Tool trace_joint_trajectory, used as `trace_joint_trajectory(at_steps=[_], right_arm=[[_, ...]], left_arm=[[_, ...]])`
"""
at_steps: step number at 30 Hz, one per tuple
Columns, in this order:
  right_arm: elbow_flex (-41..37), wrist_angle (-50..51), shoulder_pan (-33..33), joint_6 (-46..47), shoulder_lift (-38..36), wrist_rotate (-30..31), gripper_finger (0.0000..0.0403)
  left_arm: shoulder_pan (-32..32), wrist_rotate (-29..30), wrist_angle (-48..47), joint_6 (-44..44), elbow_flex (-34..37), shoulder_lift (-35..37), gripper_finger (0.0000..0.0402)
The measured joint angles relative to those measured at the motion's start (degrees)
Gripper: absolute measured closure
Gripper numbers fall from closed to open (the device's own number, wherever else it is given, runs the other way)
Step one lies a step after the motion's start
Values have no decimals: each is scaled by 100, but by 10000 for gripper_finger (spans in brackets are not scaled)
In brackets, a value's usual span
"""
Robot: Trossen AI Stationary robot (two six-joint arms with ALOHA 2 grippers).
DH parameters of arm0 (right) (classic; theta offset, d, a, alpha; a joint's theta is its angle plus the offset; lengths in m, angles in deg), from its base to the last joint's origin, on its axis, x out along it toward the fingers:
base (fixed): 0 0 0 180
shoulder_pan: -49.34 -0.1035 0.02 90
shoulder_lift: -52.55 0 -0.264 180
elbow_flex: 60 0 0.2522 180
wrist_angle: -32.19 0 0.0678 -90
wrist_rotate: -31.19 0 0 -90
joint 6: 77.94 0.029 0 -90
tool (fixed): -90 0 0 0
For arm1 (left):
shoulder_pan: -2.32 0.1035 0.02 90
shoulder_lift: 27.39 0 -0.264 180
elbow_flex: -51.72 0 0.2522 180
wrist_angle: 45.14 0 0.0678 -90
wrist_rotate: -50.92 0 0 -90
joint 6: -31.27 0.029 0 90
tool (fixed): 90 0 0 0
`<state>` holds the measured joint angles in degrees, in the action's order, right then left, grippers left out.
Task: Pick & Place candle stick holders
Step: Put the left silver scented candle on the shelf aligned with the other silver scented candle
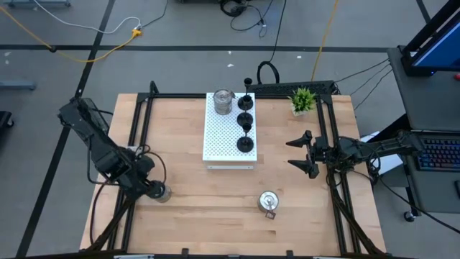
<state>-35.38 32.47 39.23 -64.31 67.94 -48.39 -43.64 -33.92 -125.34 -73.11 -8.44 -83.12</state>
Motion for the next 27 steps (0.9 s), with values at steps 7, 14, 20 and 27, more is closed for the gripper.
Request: trace_joint_trajectory(at_steps=[7,14,20,27], right_arm=[[-1,0,0,0,1,1,45],[-1,0,0,0,1,0,44],[0,0,0,0,1,0,45],[-2,0,0,0,1,0,44]], left_arm=[[1,-148,-7,199,0,-481,9],[2,-95,-4,161,0,-621,9],[0,139,-2,296,0,-616,9],[7,301,-2,268,0,-616,9]])
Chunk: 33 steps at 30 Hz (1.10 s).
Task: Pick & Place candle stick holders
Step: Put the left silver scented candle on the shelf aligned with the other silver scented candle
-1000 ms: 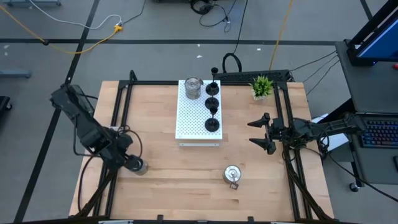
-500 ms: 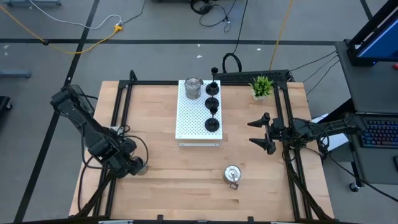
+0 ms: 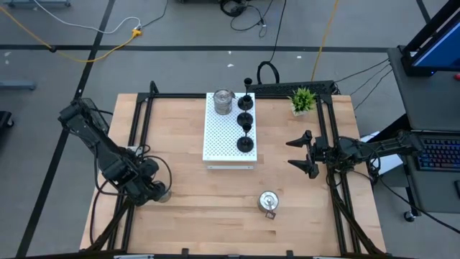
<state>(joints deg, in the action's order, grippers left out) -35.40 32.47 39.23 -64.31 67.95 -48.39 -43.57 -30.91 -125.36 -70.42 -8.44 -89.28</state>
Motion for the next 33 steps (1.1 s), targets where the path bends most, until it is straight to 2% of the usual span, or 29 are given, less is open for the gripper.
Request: trace_joint_trajectory(at_steps=[11,15,19,33], right_arm=[[1,-1,0,0,0,1,44],[0,0,0,1,0,2,45],[2,-2,0,0,0,1,45],[-1,-2,0,2,0,2,44]], left_arm=[[0,-217,23,164,0,2,8],[67,-190,-144,-192,2,0,9],[96,-186,-81,-191,2,2,9],[96,-247,-31,550,4,2,9]])
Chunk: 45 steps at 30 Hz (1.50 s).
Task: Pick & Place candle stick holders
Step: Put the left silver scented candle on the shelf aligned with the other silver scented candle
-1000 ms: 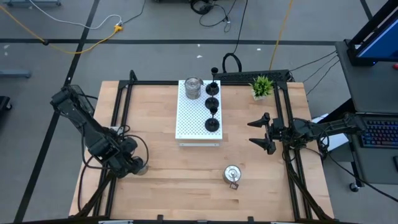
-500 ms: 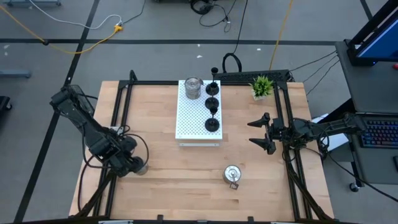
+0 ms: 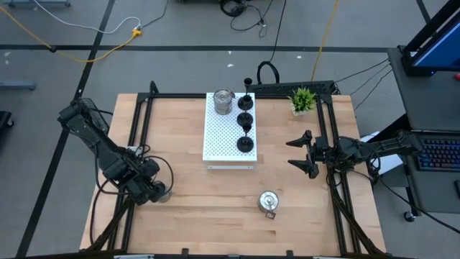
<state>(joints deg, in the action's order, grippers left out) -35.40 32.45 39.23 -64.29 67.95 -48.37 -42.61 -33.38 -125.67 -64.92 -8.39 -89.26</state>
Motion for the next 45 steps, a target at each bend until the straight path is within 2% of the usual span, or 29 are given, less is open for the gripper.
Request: trace_joint_trajectory(at_steps=[21,45], right_arm=[[1,2,0,-2,0,0,44],[2,1,0,-1,-1,0,45]], left_arm=[[0,35,392,461,0,0,2],[1,244,383,269,0,-139,2]])
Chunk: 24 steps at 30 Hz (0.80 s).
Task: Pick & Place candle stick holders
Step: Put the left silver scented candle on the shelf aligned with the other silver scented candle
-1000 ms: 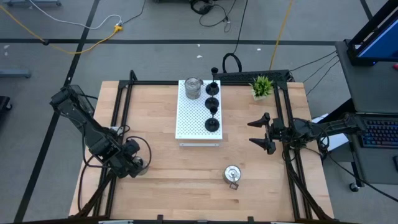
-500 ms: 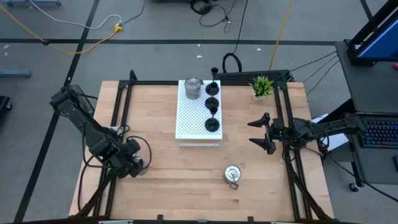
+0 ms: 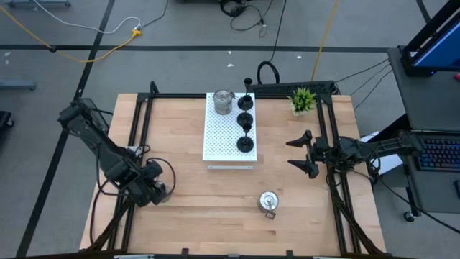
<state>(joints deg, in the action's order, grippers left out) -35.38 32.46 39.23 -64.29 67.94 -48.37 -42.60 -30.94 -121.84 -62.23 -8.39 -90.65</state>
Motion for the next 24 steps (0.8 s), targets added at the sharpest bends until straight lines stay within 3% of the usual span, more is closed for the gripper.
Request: trace_joint_trajectory(at_steps=[24], right_arm=[[-1,2,0,-1,0,0,44]], left_arm=[[1,-257,20,303,-7,-1102,2]])
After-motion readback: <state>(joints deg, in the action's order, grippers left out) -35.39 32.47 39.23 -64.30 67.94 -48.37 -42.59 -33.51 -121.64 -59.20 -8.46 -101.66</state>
